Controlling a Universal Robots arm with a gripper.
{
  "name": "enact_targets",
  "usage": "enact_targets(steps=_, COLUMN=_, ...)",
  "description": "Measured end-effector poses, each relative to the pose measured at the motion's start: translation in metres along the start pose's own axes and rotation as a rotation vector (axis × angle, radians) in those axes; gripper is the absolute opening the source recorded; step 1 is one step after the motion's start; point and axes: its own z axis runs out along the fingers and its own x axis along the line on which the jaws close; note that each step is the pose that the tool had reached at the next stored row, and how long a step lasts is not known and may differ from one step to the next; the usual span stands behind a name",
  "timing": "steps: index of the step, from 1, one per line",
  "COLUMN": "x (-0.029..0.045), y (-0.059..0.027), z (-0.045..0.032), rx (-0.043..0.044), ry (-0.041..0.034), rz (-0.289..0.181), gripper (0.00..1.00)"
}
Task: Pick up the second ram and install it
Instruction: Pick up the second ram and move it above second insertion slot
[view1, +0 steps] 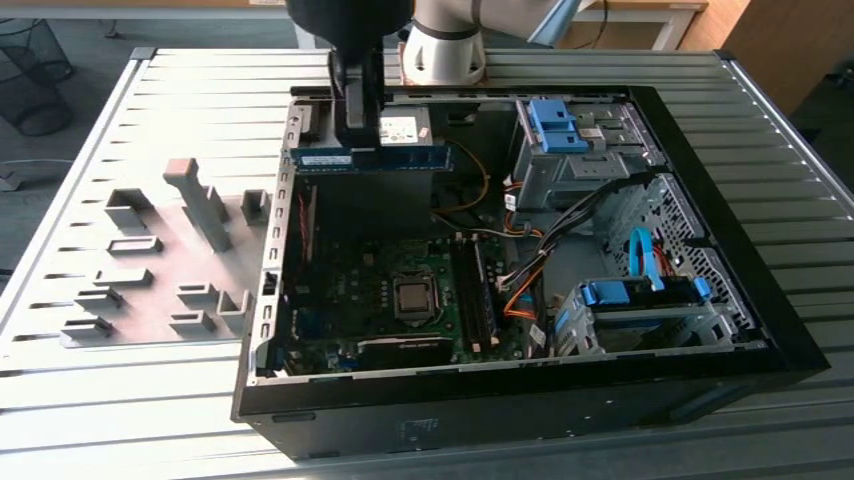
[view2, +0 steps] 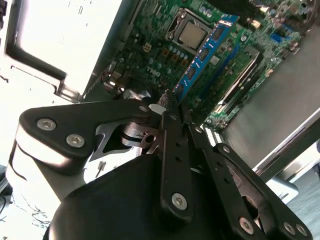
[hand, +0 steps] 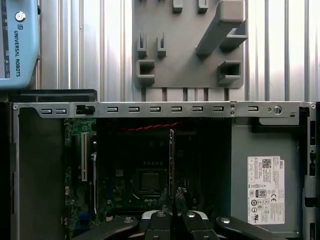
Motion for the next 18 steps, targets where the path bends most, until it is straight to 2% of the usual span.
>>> enact_targets(steps=18, x=-0.0009, y=-0.0423, z=-0.0001, rx=0.0, ry=0.0001, rz=0.0, gripper=0.14)
